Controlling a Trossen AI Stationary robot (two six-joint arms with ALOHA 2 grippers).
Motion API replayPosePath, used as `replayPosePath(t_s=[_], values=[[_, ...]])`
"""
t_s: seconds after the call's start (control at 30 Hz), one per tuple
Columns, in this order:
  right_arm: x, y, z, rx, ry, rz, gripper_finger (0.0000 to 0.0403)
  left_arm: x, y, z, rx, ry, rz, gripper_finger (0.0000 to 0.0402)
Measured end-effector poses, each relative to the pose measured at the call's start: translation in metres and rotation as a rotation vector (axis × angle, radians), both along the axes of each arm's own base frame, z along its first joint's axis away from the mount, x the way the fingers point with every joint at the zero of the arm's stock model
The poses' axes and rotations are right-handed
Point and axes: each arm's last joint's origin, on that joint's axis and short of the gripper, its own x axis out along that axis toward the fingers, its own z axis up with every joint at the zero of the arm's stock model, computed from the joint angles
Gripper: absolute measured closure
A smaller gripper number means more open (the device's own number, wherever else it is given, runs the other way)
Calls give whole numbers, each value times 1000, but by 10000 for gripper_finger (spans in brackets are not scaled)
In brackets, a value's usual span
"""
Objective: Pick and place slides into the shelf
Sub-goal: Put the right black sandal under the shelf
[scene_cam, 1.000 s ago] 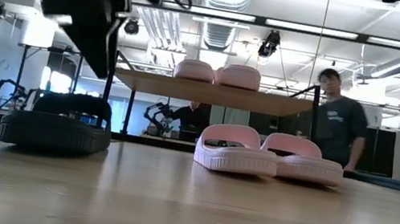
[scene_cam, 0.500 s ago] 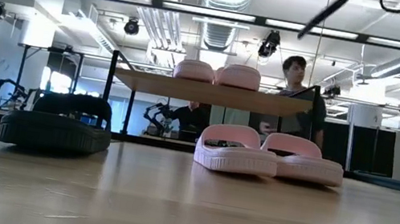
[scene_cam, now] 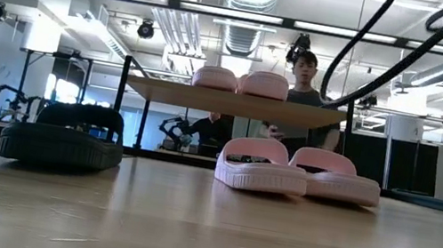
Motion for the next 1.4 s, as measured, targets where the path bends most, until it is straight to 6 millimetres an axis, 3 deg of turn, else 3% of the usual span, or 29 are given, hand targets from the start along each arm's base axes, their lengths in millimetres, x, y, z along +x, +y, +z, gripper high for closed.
replayPosePath(t_s=[0.4, 0.8, 0.97, 1.17, 1.27, 1.4], values=[[10, 25, -9, -55, -38, -28, 191, -13, -17, -4, -37, 26, -6, 210], [9, 21, -40, -164, 42, -53, 197, -22, -19, -11, 5, 90, -46, 211], [4, 17, -50, -206, 74, -94, 234, -24, -23, -11, 15, 91, -76, 211], [-2, 11, -51, -245, 59, -148, 320, -24, -23, -11, 30, 93, -98, 211], [4, 14, -44, -253, -16, -94, 374, -27, -22, -12, 45, 120, -96, 211], [23, 23, -18, -256, -223, 75, 388, -42, -22, -15, 83, 215, -63, 211]])
